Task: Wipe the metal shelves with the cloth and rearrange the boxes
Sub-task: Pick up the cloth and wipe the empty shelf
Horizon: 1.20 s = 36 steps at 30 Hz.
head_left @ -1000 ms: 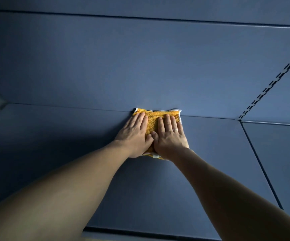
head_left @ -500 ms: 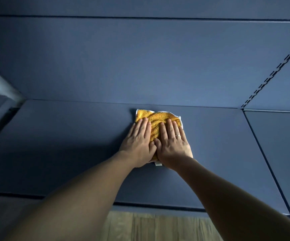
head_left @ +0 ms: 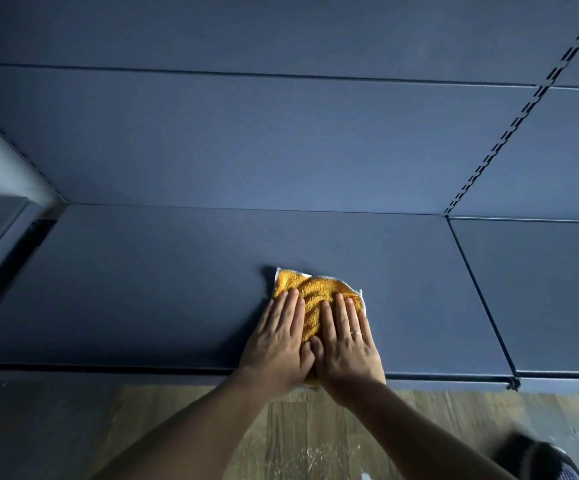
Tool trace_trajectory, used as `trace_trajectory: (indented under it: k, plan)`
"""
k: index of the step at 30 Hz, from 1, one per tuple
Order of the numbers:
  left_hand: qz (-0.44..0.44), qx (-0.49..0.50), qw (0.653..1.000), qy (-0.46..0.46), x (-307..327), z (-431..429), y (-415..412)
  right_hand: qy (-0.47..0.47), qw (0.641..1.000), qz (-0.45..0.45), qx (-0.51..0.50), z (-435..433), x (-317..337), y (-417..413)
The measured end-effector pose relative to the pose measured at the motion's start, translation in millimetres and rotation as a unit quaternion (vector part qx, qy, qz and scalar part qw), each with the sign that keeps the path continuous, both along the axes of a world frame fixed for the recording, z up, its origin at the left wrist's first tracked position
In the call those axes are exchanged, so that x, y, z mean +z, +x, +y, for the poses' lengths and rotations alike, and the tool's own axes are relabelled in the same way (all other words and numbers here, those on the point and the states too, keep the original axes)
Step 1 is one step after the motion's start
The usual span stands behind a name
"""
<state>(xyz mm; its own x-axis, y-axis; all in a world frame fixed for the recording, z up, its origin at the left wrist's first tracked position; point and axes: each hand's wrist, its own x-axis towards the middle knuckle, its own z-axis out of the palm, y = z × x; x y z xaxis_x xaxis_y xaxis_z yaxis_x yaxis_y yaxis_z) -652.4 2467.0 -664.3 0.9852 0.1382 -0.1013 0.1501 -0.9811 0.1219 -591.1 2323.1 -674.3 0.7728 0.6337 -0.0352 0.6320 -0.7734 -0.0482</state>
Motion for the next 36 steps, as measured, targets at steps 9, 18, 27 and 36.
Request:
trace_trajectory:
  k: [9, 18, 27, 36]
  plan:
    - [0.029, 0.002, 0.999, 0.016, -3, 52, -28, 0.028, 0.998, 0.036, -0.037, 53, 3, -31]
    - [0.018, 0.001, 1.000, 0.005, -3, 86, -30, 0.055, 0.998, 0.041, -0.010, 87, -7, -29]
    - [0.006, 0.002, 0.999, 0.036, -3, 123, 45, 0.047, 0.995, 0.084, -0.003, 126, 0, 50]
    - [0.017, 0.009, 0.999, 0.029, 3, 151, 99, 0.011, 0.997, 0.081, -0.004, 156, 5, 107]
